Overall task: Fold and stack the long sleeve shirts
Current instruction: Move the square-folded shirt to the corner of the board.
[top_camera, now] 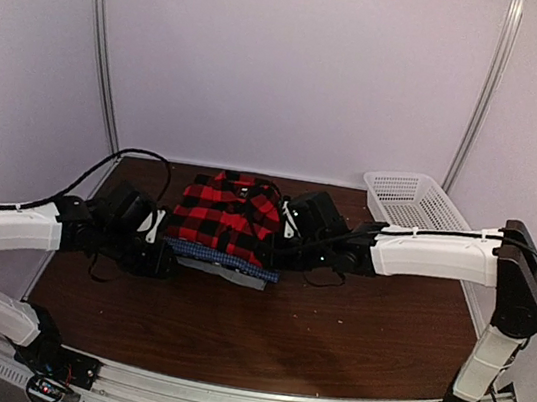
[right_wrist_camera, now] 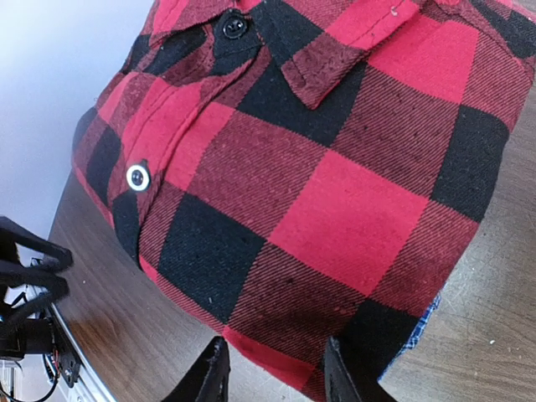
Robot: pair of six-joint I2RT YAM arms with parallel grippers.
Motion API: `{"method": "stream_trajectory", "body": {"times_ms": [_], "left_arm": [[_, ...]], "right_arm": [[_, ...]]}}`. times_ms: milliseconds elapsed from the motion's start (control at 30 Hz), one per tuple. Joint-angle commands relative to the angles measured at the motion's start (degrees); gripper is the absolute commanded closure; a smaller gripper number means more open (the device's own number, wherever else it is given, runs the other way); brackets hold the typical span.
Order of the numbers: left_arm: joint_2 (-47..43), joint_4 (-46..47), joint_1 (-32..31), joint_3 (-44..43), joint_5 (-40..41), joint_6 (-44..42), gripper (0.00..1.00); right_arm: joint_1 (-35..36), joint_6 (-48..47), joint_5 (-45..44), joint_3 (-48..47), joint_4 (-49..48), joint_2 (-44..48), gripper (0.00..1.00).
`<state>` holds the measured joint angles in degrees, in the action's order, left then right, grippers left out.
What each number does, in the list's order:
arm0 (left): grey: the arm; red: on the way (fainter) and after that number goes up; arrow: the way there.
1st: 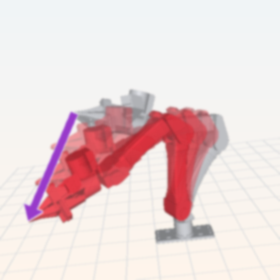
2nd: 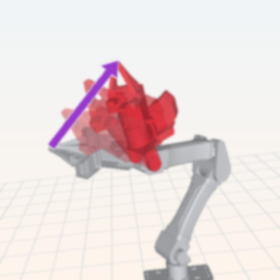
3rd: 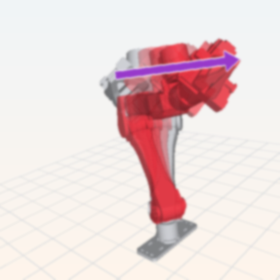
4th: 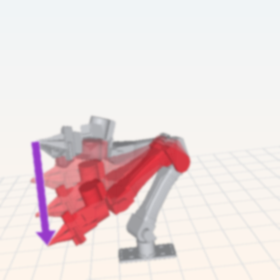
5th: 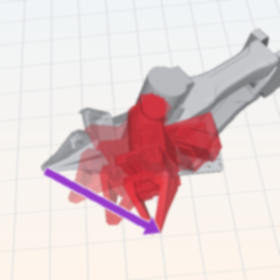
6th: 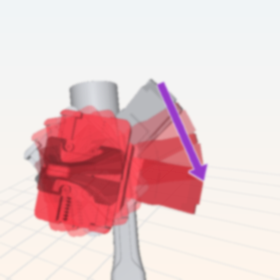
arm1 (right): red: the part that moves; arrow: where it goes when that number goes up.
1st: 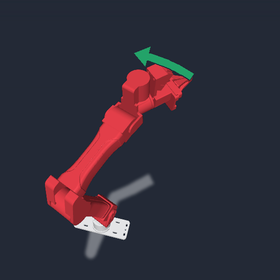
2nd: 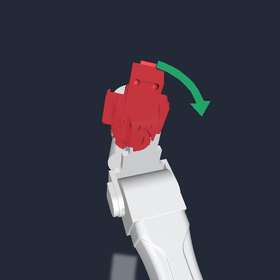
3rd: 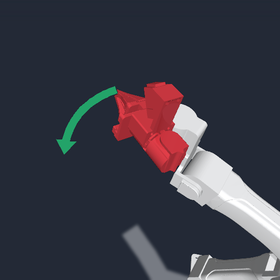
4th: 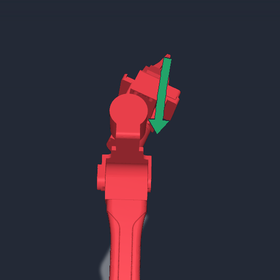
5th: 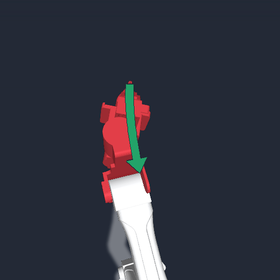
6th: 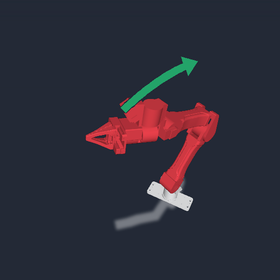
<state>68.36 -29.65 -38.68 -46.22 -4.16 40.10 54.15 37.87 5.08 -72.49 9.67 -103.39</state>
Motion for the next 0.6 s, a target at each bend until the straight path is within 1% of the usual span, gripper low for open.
{"method": "stream_trajectory", "body": {"times_ms": [0, 67, 100, 167, 233, 367, 467, 567], "left_arm": [[-1.8, 14.0, -5.2, 8.5, -0.1, 11.2, 0.6], [-1.0, 19.0, -7.3, 11.1, 1.0, 14.0, 0.59], [0.0, 21.1, -8.4, 11.8, 1.8, 14.9, 0.57], [2.7, 24.3, -10.8, 11.9, 5.6, 15.4, 0.54], [6.6, 26.6, -12.3, 11.2, 7.7, 15.0, 0.53], [15.6, 27.8, -14.7, 7.2, 13.7, 12.5, 0.48], [20.9, 28.9, -15.3, 4.7, 16.1, 10.2, 0.45], [24.7, 29.1, -15.5, 2.7, 17.7, 9.0, 0.44]], "right_arm": [[0.4, 0.1, -0.5, 1.9, -1.0, 6.0, 0.57], [0.3, -0.1, -1.3, 2.8, -0.9, 8.2, 0.53], [0.4, -0.2, -1.6, 3.2, -0.8, 9.6, 0.51], [0.4, -0.7, -2.7, 4.3, -0.4, 11.9, 0.44], [0.4, -0.8, -4.3, 5.6, -0.2, 14.5, 0.37], [0.4, -1.1, -7.6, 8.5, 1.1, 20.1, 0.27], [0.4, -1.2, -9.8, 10.6, 2.2, 23.8, 0.2], [0.4, -1.3, -11.6, 12.3, 3.5, 27.1, 0.17]]}}
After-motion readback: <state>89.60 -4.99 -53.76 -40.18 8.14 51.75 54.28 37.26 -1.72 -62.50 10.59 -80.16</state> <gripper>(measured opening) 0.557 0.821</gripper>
